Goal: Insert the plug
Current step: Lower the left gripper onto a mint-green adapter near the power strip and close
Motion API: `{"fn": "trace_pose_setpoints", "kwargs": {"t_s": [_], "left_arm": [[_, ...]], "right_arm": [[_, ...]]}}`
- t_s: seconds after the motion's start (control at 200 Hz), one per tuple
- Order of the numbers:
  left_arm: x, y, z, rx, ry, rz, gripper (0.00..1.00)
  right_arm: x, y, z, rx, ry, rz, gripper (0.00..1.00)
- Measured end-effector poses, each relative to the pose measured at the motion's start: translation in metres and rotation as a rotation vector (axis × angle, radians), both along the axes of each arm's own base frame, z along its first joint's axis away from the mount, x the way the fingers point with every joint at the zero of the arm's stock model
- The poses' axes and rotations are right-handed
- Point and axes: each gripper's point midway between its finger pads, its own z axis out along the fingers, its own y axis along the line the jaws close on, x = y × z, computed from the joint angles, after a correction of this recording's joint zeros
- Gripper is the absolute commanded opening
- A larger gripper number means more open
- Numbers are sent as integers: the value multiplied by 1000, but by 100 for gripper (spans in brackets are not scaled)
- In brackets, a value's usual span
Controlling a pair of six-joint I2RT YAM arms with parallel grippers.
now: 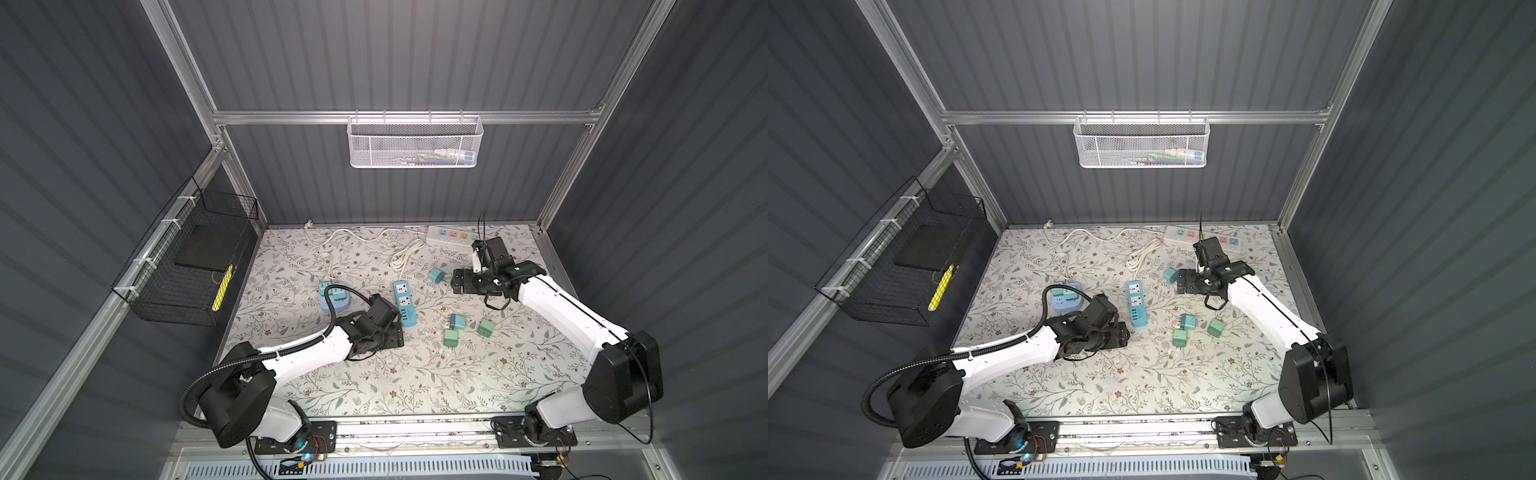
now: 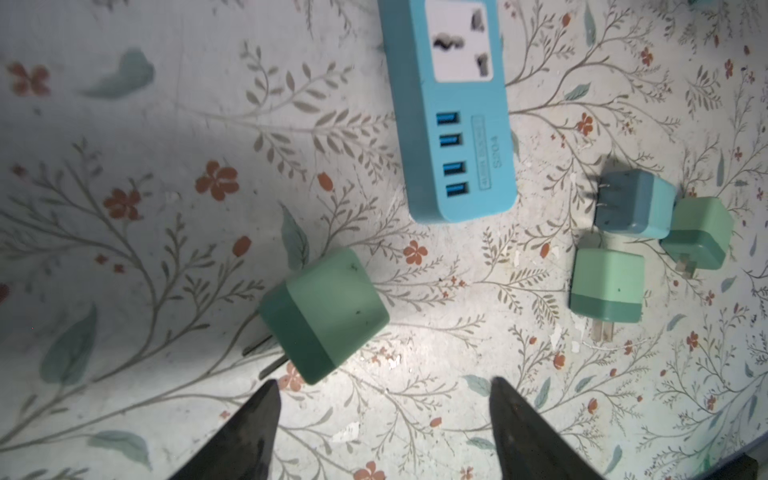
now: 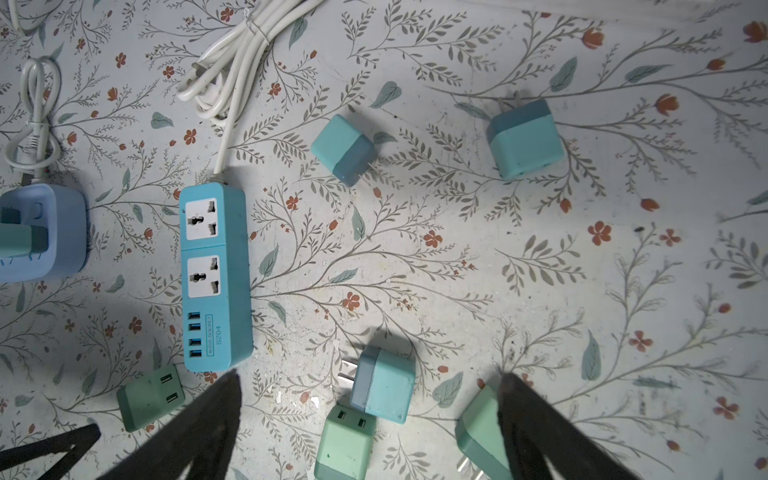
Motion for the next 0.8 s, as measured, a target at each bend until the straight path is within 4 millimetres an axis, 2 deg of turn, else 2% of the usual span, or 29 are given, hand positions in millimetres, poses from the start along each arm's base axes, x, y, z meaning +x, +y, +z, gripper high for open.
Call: {"fn": "trace_pose_setpoints", "kwargs": {"t_s": [0.095,0.17,0.31,0.38,0.435,0.495,0.64,0.72,0.8], "left_arm": [[12,-3,16,43,-57,-50,87],[27,-8,23,84,-89,-89,84],[50,-4,10,168,-83,-124,84],[54,6,8,203,-95,-132,84],[55,10,14,203,-131,-144,91],[53,13,26,196,-186,-175,99],[53,23,60,208,-322,-219,100],[55,31,65,251,-344,-208,100],[56,39,63,291,-321,-199,100]], "right_arm": [[-2,0,-4,4,6,2,96],[-3,0,-6,5,11,0,95],[2,-8,-2,-3,-31,-65,99],[0,-17,2,-11,-73,-110,99],[-2,-27,9,-18,-118,-159,99],[-3,-40,16,-8,-173,-224,99],[3,-60,13,39,-226,-298,94],[8,-57,8,72,-209,-283,94],[14,-46,6,109,-182,-244,92]]}}
